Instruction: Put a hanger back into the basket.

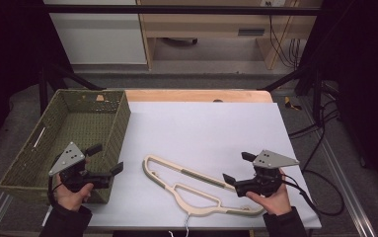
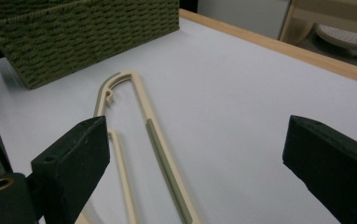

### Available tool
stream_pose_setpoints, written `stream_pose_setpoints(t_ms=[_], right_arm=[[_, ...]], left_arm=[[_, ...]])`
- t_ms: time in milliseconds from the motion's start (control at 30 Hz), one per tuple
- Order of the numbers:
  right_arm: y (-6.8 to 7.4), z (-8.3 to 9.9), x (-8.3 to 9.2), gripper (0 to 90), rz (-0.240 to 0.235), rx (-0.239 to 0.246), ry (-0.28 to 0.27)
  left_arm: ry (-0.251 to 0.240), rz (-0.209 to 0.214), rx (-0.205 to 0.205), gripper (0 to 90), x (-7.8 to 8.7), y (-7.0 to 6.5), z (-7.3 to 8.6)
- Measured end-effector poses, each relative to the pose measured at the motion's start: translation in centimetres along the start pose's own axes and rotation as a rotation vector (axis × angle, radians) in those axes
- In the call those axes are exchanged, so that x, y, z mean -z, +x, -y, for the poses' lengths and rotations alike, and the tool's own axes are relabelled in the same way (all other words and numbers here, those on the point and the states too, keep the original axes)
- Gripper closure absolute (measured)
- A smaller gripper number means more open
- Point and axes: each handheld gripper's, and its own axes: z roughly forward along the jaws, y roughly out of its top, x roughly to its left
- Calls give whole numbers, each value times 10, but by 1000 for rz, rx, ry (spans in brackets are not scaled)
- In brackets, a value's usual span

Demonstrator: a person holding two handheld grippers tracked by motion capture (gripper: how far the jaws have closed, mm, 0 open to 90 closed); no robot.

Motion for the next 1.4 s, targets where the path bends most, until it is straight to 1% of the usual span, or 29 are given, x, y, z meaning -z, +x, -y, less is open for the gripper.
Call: stream_pose_setpoints(t_ms=[67,100,167,200,267,300,400,533,567,600,633,667,700,767,800,833,900,967,1000,1033,1067,1100,1133,1200,1233,1267,1300,1367,1400], right_arm=[[3,0,-2,77,-6,6,10],[9,-2,-7,81,-23,16,26],[14,-2,-13,85,-38,26,42],[14,-2,-13,85,-38,26,42],[21,-2,-19,95,-53,43,71],[26,-2,-24,104,-67,59,96],[34,-1,-33,130,-99,68,132],[43,3,-45,186,-145,101,178],[45,4,-47,199,-163,100,189],[45,4,-47,199,-163,100,189],[48,7,-52,224,-198,98,210],[48,7,-52,224,-198,98,210],[51,9,-57,244,-213,102,242],[54,12,-61,266,-222,111,269],[54,12,-61,266,-222,111,269],[58,14,-65,281,-233,101,281],[60,17,-68,292,-252,111,301],[64,19,-72,302,-247,111,320],[65,20,-75,303,-255,112,318],[68,20,-76,308,-250,112,332],[68,20,-76,308,-250,112,332],[72,22,-82,323,-267,116,329],[73,22,-84,333,-269,98,326],[75,23,-86,341,-268,98,330],[80,25,-92,360,-257,106,344],[80,25,-92,360,-257,106,344],[86,27,-97,380,-256,118,358],[89,30,-102,413,-273,106,365],[90,31,-104,423,-276,100,379]], left_arm=[[2,2,-2,29,-1,-1,0],[11,6,-7,30,-3,-2,1],[17,5,-8,30,-5,-2,2],[17,5,-8,30,-5,-2,2],[24,7,-11,30,-6,-3,2],[26,7,-13,31,-7,-3,2],[29,11,-19,30,-7,-5,2],[28,14,-25,30,-7,-6,2],[29,13,-26,32,-8,-7,2],[29,13,-26,33,-8,-7,2],[32,13,-29,33,-8,-7,2],[32,13,-29,33,-8,-7,2],[34,14,-31,33,-8,-7,2],[35,16,-30,34,-9,-7,2],[35,16,-30,33,-9,-7,2],[37,15,-33,34,-9,-8,3],[39,18,-33,34,-10,-9,3],[41,18,-36,34,-10,-9,3],[40,18,-38,34,-10,-10,3],[39,22,-39,34,-10,-10,2],[39,22,-39,34,-10,-10,2],[42,21,-41,34,-11,-11,2],[42,22,-42,35,-11,-11,2],[44,21,-42,34,-11,-11,2],[44,23,-42,34,-11,-12,2],[44,23,-42,34,-11,-12,2],[44,22,-43,34,-12,-13,2],[46,22,-46,34,-12,-13,2],[45,24,-48,34,-12,-14,2]])
